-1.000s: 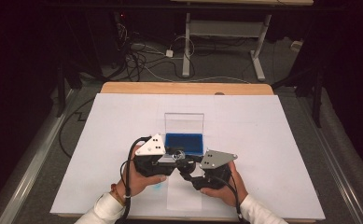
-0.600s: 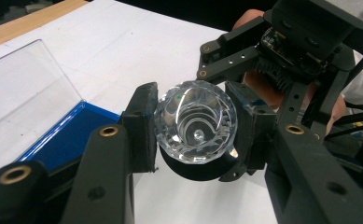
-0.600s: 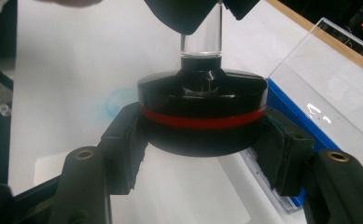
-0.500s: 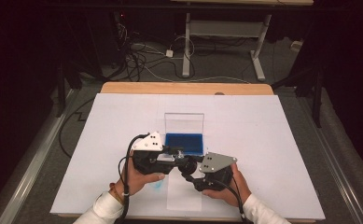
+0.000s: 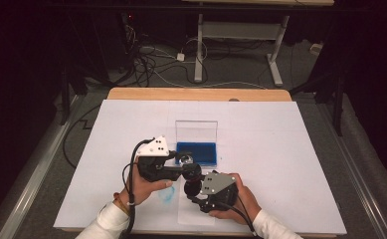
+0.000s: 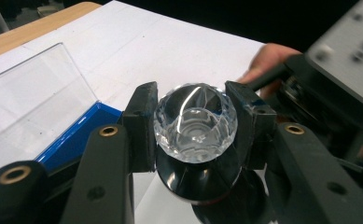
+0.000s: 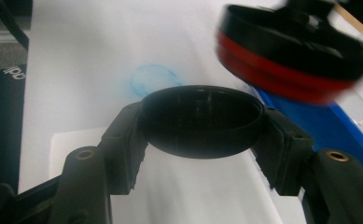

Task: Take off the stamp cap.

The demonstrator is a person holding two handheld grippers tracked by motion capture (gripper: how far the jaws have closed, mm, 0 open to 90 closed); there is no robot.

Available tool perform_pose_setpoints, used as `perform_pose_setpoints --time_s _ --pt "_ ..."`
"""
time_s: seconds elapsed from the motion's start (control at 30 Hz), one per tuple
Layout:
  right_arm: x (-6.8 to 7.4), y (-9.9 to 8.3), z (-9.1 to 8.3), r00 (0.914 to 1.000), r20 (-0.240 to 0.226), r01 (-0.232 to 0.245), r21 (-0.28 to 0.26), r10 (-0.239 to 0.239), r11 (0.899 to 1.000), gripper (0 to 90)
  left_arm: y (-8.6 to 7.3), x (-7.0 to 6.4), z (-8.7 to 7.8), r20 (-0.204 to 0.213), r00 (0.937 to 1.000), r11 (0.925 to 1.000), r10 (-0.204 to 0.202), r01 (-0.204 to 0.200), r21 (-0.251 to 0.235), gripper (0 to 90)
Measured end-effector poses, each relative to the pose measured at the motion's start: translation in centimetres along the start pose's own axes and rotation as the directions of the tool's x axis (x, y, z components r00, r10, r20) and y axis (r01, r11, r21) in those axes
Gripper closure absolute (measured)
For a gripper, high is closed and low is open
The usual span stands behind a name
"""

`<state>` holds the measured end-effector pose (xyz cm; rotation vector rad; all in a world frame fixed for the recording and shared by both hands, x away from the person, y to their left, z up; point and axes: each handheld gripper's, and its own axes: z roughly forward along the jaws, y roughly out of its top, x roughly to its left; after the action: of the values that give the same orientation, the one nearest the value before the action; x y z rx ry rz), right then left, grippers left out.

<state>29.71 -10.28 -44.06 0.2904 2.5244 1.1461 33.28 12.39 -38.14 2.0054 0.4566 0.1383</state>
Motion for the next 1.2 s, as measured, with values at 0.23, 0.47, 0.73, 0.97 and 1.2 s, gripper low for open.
perform_pose_setpoints --time_s 0.23,0.47,0.73,0.97,1.2 --pt "-0.4 -0.7 -0.6 0.9999 0.01 -0.008 0.021 0.008 1.0 39.5 -0.1 0.4 -0.9 -0.038 0.9992 0.9999 0.01 -0.01 0.009 55.3" --pt "-1.1 -1.4 -1.8 0.9988 0.045 -0.019 0.023 0.018 1.0 39.4 -0.2 0.7 -1.7 -0.073 0.9971 0.9996 0.022 -0.021 0.018 55.3" --pt "-2.5 -1.8 -3.8 0.9928 0.103 -0.06 -0.015 0.061 0.998 39.4 -0.4 0.9 -1.9 -0.109 0.9934 0.9984 0.037 -0.032 0.047 55.2" --pt "-3.2 -2.2 -5.5 0.9856 0.145 -0.081 -0.044 0.087 0.996 39.4 -0.5 1.0 -2.0 -0.143 0.9884 0.9967 0.051 -0.041 0.07 55.2" --pt "-3.6 -2.6 -6.8 0.9774 0.182 -0.097 -0.06 0.107 0.993 39.3 -0.6 1.2 -2.2 -0.168 0.9839 0.9955 0.06 -0.047 0.082 55.2"
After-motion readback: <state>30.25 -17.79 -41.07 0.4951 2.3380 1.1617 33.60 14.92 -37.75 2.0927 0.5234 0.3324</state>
